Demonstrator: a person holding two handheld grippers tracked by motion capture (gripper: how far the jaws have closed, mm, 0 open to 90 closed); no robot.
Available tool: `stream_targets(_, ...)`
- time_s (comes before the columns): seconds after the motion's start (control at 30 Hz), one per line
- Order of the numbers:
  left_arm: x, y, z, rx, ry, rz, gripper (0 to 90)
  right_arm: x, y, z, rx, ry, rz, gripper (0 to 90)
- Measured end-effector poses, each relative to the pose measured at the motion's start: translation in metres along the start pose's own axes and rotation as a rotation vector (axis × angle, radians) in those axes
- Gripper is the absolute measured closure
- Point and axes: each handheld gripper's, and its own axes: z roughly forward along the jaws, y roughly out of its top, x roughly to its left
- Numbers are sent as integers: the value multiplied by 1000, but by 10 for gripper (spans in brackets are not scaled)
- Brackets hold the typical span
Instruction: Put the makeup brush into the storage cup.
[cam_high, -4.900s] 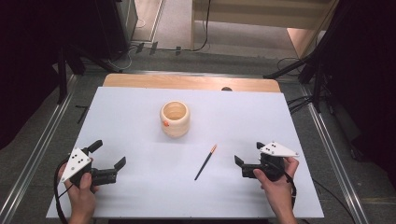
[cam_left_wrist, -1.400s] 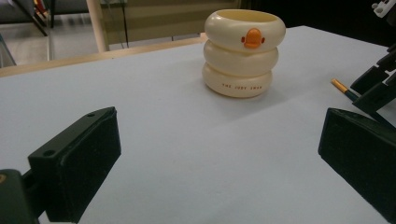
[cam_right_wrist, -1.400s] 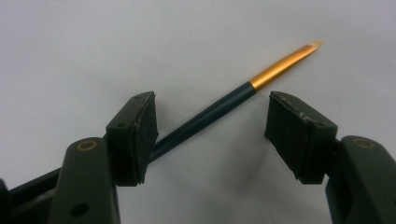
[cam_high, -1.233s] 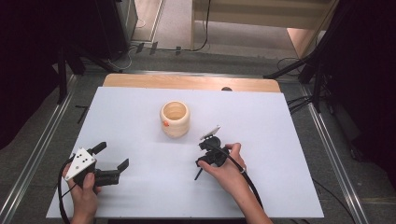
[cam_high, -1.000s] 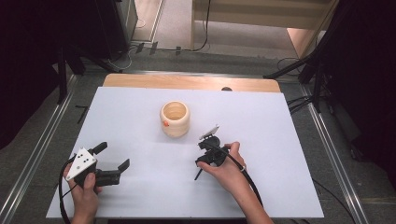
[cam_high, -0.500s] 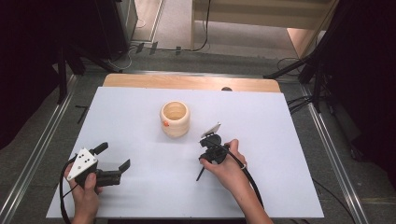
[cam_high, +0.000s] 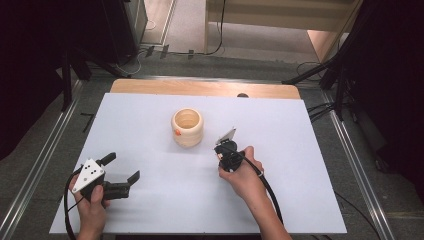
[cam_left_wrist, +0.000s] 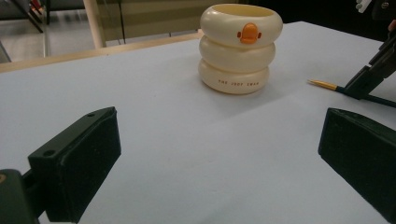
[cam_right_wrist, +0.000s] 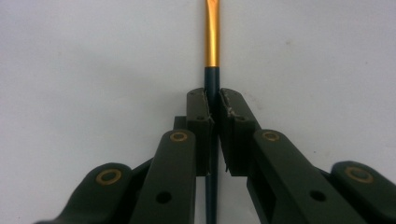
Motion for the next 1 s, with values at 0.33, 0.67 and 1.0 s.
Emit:
stream_targets(0.33,-7,6,7,-13,-41,-19,0,-6,-3,-1,-32,31,-9,842)
stream_targets(0.67,-17,27,21,-52,-100,-35,0,-17,-17,-14,-192,86,20,842)
stream_targets(1.0,-38,42,39,-45,-149,35,0,-24,-30,-27,-361,148,-8,842)
